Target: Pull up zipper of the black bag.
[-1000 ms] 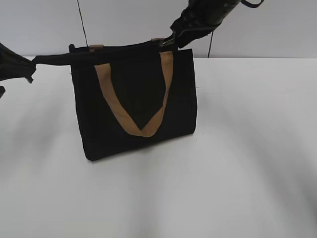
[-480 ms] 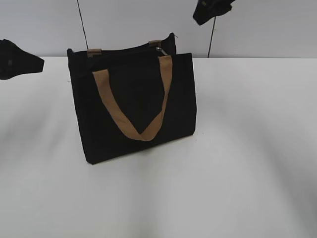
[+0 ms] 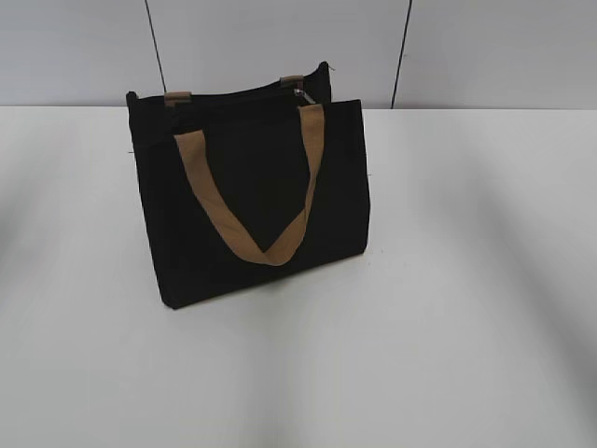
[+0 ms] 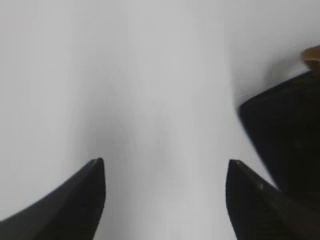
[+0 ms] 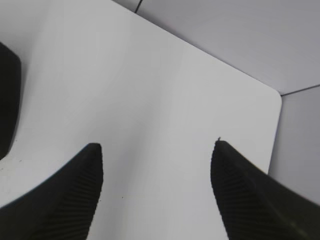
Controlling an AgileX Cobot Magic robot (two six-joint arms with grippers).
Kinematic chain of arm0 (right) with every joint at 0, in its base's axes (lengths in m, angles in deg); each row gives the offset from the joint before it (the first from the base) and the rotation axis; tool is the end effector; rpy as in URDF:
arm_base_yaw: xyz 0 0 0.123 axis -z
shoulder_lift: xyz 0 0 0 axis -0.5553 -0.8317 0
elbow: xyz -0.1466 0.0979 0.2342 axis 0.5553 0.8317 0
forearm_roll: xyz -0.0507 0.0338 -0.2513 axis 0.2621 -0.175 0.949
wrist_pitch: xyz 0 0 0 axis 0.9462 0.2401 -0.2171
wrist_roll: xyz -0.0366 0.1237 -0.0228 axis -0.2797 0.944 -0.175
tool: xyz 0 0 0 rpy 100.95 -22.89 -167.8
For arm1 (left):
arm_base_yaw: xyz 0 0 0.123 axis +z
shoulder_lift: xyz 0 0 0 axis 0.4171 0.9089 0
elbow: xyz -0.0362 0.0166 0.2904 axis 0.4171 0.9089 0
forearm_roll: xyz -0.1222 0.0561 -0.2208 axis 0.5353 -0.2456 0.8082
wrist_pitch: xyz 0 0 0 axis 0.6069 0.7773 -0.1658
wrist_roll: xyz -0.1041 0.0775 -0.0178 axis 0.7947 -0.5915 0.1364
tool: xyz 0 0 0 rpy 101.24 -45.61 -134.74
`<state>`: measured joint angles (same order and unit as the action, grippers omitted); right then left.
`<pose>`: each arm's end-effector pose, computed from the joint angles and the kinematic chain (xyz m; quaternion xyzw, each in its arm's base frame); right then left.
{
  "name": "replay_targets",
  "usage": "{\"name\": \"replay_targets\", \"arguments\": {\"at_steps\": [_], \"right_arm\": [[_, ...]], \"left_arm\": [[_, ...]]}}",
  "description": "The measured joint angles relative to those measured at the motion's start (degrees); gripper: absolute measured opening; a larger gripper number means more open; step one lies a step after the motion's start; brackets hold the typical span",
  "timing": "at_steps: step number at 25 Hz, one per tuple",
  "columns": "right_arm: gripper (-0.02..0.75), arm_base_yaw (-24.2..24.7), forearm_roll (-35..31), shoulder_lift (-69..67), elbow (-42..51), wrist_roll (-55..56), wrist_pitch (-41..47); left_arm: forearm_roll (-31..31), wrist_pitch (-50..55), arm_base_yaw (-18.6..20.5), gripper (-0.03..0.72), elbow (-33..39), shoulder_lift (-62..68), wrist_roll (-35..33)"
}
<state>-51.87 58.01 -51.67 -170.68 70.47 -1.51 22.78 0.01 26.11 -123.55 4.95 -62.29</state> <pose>0.3893 0.0964 0.3728 -0.2370 0.9133 -0.1002 0.3157 0.3197 -0.0026 0.2972 0.0372 0.9507 -0.0234 0.3070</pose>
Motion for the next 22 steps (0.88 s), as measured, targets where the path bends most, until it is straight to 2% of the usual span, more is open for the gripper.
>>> {"name": "replay_targets", "arguments": {"at_steps": [2, 4, 7, 9, 18, 22], "right_arm": [[0.514, 2.1, -0.3, 2.8, 0.0, 1.4, 0.6], [0.514, 4.5, -2.6, 6.7, 0.0, 0.9, 1.3], [0.514, 7.6, -8.8, 13.2, 1.1, -2.7, 2.9], [0.514, 8.5, -11.3, 18.4, 5.3, -3.6, 2.8], [0.514, 8.6, -15.4, 48.2, 46.1, -4.3, -8.4], [0.514, 8.6, -15.8, 60.3, 60.0, -3.3, -9.3]], "left_arm": [[-7.5, 3.5, 0.0, 0.550, -1.2, -0.9, 5.4], [-12.2, 6.4, 0.1, 0.547, -1.3, -2.8, 7.6], [-12.3, 7.3, 0.1, 0.546, -0.3, -8.4, 8.2], [-10.8, 7.3, 0.1, 0.546, 2.3, -13.4, 8.2], [-5.4, 8.4, 0.1, 0.545, 17.2, -41.9, 8.3], [-2.9, 10.9, 0.1, 0.545, 22.4, -50.7, 8.3]]}}
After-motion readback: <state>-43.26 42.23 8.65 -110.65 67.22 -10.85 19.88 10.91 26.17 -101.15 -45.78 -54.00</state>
